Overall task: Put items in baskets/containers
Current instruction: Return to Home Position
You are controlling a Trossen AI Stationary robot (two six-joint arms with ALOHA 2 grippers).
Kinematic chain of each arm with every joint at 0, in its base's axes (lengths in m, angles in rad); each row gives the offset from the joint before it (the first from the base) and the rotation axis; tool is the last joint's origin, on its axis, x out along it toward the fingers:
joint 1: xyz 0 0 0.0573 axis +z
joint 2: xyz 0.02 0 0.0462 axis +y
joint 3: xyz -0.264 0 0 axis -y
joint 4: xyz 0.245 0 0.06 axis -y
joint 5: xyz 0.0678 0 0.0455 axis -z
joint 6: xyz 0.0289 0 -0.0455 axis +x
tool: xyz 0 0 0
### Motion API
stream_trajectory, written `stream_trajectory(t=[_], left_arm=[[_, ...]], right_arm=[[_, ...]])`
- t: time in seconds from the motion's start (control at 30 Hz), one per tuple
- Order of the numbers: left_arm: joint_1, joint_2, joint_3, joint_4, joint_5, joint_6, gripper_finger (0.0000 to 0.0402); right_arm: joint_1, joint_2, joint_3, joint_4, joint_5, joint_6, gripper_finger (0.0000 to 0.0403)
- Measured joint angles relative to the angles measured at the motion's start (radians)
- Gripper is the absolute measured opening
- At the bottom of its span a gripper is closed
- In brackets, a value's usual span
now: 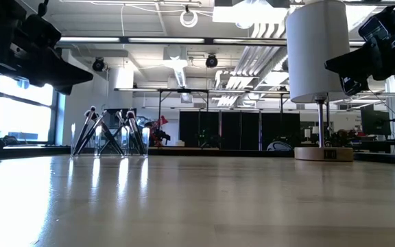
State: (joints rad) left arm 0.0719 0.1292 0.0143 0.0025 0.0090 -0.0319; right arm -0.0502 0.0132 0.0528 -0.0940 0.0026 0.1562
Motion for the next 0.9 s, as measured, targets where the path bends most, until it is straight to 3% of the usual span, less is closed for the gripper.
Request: stream_trajectory(t=[0.9], left_arm=[[0.0,0.0,0.0,0.0,0.0,0.0,0.0008]], right_arm=[[0.0,0.0,-0.002,0.004,0.002,0.0,0.0008]])
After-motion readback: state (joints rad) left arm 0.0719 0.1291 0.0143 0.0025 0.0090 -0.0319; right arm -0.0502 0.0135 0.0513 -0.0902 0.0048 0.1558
